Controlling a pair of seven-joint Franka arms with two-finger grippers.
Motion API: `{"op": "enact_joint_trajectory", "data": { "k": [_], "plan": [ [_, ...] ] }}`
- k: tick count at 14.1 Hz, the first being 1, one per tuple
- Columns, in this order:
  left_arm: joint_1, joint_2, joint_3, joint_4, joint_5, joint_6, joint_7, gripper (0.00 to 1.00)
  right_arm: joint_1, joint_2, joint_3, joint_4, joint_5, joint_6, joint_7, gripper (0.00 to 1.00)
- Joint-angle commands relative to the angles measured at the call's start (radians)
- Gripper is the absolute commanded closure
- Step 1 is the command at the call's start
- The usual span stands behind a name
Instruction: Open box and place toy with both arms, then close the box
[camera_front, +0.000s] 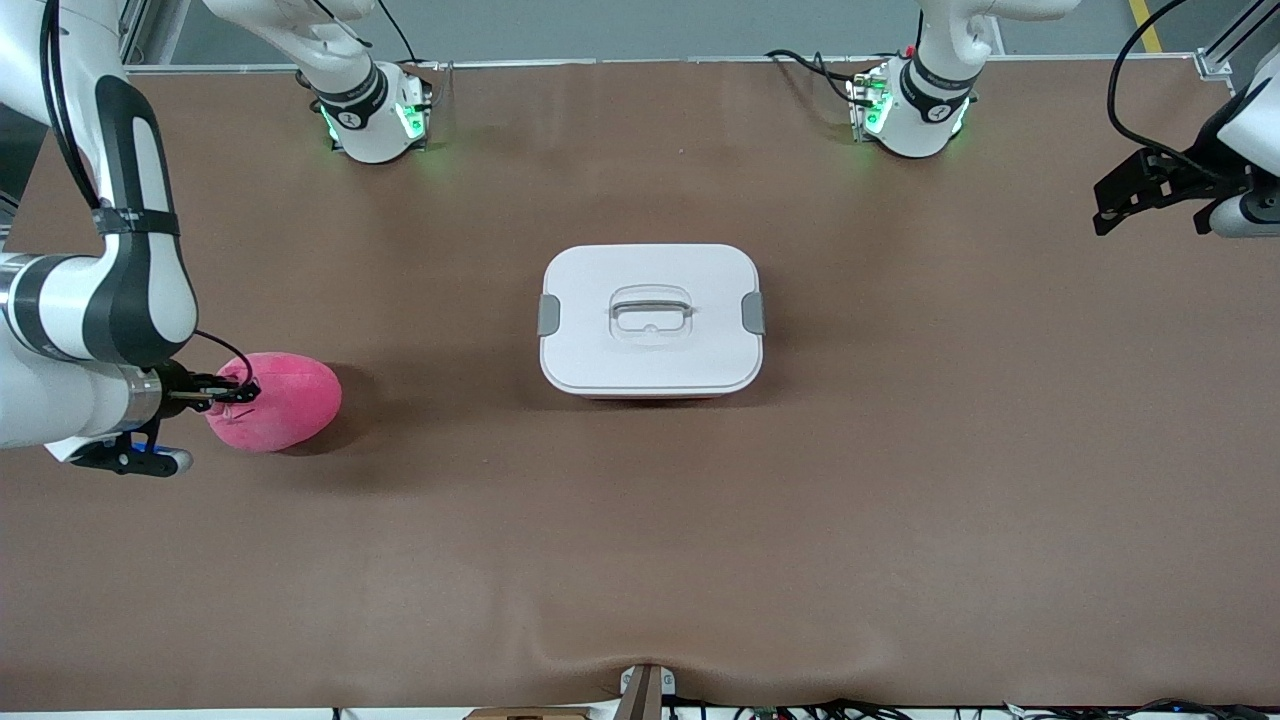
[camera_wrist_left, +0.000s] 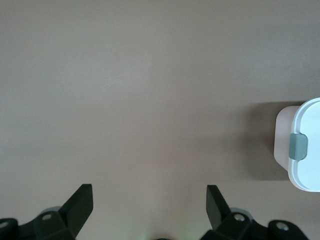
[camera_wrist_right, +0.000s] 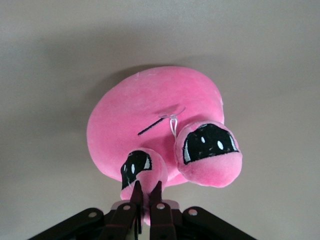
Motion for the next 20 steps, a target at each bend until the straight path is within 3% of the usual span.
{"op": "enact_joint_trajectory", "data": {
  "k": [1, 3, 4, 5, 6, 10, 13, 20],
  "plan": [
    [0.005, 0.003, 0.004, 0.014, 0.019, 0.001, 0.011, 0.0, -0.008, 0.01, 0.004, 0.008, 0.002, -0.005, 0.02, 1.0],
    [0.005, 0.003, 0.016, 0.014, 0.019, 0.001, 0.011, 0.0, -0.007, 0.018, 0.004, 0.009, 0.006, -0.002, 0.016, 0.6],
    [0.005, 0.003, 0.018, 0.014, 0.019, 0.001, 0.011, 0.0, -0.005, 0.018, 0.004, 0.012, 0.006, -0.002, 0.007, 0.31],
    [0.005, 0.003, 0.018, 0.014, 0.017, 0.001, 0.002, 0.0, -0.002, 0.018, 0.004, 0.014, 0.004, -0.005, 0.006, 0.1],
    [0.005, 0.003, 0.019, 0.014, 0.019, -0.001, 0.007, 0.0, -0.001, 0.013, 0.004, 0.015, -0.002, -0.005, 0.006, 0.0],
    [0.003, 0.003, 0.018, 0.013, 0.019, -0.036, 0.001, 0.0, -0.011, -0.029, 0.004, 0.025, 0.007, -0.016, 0.003, 0.0],
    [0.002, 0.003, 0.018, 0.016, 0.016, -0.036, -0.021, 0.0, -0.011, -0.114, 0.006, 0.023, 0.038, -0.022, 0.003, 0.0],
    [-0.011, 0.009, 0.01, 0.016, -0.002, -0.035, -0.096, 0.0, -0.008, -0.289, 0.0, 0.019, 0.087, -0.178, -0.029, 0.0]
  ]
}}
